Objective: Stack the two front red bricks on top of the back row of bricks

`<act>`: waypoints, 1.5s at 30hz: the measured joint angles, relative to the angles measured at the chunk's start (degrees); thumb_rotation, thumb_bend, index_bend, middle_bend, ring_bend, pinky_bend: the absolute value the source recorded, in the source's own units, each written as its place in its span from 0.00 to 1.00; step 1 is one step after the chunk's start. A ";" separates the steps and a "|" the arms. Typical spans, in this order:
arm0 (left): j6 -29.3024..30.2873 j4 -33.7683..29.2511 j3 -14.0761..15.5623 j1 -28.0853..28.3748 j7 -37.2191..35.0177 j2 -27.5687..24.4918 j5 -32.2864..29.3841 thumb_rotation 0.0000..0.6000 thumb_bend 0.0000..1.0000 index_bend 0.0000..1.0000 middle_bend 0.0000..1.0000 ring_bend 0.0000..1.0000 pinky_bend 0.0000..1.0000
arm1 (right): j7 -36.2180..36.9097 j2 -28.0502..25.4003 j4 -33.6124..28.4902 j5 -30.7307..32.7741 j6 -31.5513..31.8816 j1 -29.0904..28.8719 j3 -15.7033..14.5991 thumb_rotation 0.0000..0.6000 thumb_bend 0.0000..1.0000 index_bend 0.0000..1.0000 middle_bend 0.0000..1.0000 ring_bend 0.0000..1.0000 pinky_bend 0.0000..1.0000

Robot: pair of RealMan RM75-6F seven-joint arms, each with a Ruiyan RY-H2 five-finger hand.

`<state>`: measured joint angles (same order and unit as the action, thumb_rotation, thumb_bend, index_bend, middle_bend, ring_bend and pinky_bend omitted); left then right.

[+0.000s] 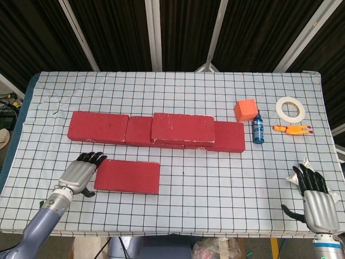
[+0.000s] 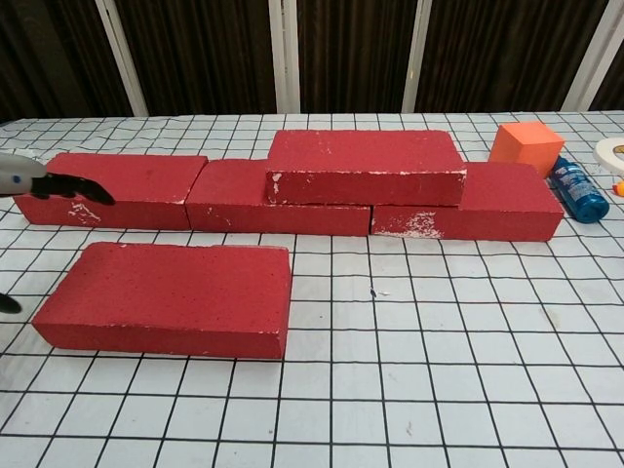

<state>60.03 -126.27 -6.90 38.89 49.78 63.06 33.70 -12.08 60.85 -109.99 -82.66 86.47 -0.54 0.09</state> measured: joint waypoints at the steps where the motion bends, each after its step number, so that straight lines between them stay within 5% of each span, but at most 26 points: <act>1: 0.37 0.08 -0.18 1.67 1.05 0.89 -2.10 1.00 0.00 0.00 0.00 0.00 0.06 | -0.23 -0.01 -0.09 0.02 -0.04 0.03 -0.01 1.00 0.18 0.03 0.00 0.00 0.00; 6: 3.54 1.48 -0.59 8.41 5.21 6.34 -9.56 1.00 0.00 0.00 0.00 0.00 0.06 | -0.61 -0.13 -0.66 0.08 -0.22 0.21 -0.04 1.00 0.18 0.03 0.00 0.00 0.00; 14: 5.98 4.75 0.26 12.46 5.32 10.89 -13.44 1.00 0.00 0.00 0.00 0.00 0.06 | -0.93 -0.49 -1.13 1.28 -0.77 0.37 0.26 1.00 0.18 0.03 0.00 0.00 0.00; 45: 6.83 10.66 4.11 14.02 -0.84 15.82 -9.61 1.00 0.00 0.00 0.00 0.00 0.06 | -1.60 -0.21 -1.19 3.19 -1.60 0.35 1.31 1.00 0.18 0.03 0.00 0.00 0.00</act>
<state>66.86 -115.61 -2.80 52.91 48.94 78.88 24.09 -13.68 60.65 -111.17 -79.46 84.87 -0.19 1.40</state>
